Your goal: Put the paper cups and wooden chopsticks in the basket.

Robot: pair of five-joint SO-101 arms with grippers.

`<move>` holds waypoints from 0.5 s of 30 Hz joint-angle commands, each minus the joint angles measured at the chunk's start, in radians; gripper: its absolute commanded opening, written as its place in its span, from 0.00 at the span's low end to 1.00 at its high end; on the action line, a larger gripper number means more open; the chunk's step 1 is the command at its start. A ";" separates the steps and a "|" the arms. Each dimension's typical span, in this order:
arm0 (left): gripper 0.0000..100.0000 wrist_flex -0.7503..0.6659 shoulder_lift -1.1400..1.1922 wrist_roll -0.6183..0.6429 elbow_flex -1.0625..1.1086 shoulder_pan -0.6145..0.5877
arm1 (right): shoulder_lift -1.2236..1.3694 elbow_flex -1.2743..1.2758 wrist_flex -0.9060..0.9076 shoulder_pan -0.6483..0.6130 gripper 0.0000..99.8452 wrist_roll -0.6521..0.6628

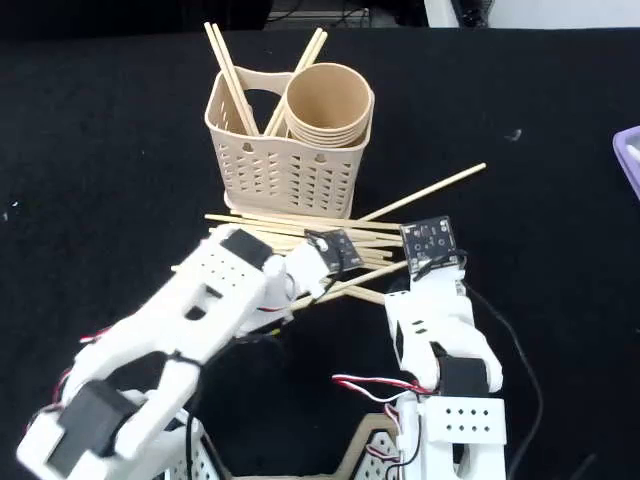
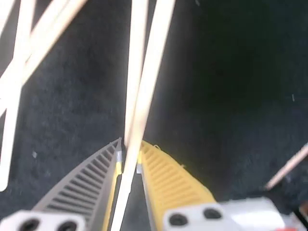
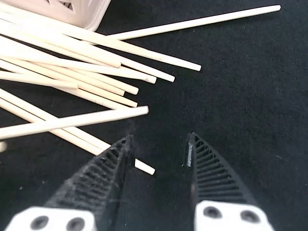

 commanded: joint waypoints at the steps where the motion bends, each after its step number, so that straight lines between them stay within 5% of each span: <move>1: 0.03 0.066 -0.104 -0.058 -0.047 -0.114 | -0.015 -0.008 -0.038 0.075 0.18 -0.031; 7: 0.03 0.094 -0.213 -0.109 -0.047 -0.289 | -0.015 -0.024 -0.123 0.298 0.01 -0.252; 15: 0.03 0.160 -0.493 -0.097 -0.147 -0.315 | -0.015 0.016 -0.196 0.305 0.02 -0.261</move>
